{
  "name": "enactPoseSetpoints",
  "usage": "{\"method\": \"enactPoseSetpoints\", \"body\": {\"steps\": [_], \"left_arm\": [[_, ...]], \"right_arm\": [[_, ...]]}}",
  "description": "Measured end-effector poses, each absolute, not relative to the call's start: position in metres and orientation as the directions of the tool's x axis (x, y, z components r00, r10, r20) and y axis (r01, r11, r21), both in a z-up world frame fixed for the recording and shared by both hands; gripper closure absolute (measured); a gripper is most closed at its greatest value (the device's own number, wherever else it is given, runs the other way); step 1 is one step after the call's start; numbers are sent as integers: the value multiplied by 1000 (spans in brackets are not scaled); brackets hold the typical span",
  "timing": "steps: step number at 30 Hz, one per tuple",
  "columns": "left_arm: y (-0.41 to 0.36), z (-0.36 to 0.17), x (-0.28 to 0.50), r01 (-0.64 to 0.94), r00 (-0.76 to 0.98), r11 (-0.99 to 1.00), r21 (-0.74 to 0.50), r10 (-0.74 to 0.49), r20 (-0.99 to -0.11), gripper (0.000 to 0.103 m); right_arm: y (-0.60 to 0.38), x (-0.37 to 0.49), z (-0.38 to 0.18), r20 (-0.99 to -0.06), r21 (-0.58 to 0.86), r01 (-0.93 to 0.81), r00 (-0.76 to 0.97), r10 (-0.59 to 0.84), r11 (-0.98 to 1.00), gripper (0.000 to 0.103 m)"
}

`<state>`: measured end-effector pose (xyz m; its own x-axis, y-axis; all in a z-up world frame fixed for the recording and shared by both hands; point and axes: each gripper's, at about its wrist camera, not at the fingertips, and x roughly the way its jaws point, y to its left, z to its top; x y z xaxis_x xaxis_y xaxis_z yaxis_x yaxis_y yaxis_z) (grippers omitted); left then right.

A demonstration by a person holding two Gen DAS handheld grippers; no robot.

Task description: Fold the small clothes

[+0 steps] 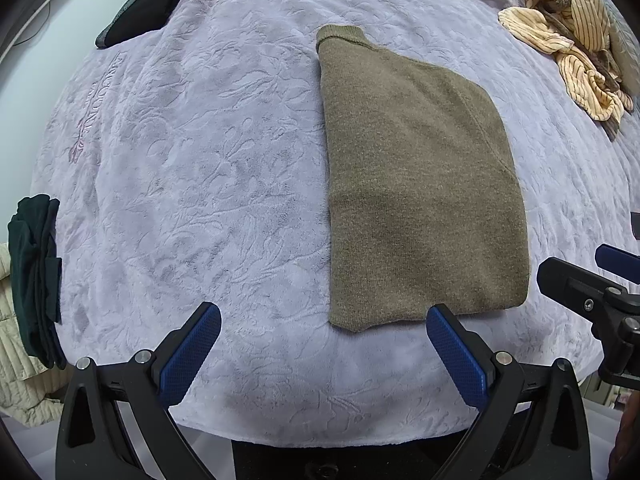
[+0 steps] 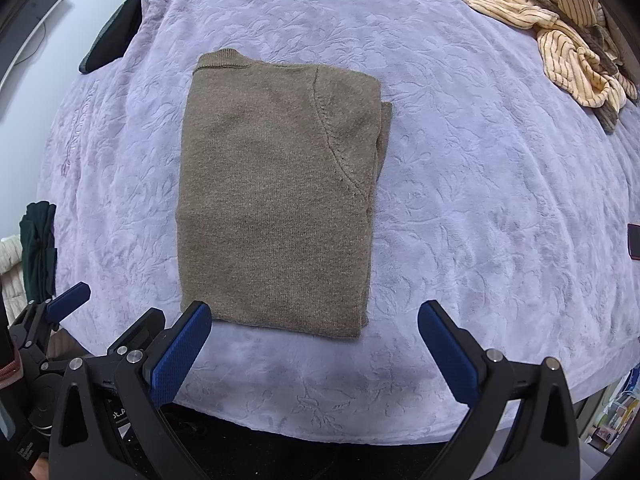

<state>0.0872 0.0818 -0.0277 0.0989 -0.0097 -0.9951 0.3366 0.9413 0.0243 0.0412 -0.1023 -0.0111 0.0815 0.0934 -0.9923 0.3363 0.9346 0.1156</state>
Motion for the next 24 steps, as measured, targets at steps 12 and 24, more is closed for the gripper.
{"method": "enactPoseSetpoints", "body": {"steps": [12, 24], "left_arm": [[80, -28, 87, 337, 97, 941, 24, -9, -995, 0], [80, -28, 88, 345, 108, 938, 33, -5, -994, 0]], "right_arm": [[-102, 42, -11, -992, 115, 340, 82, 92, 933, 0], [-101, 42, -12, -992, 115, 340, 81, 93, 934, 0]]}}
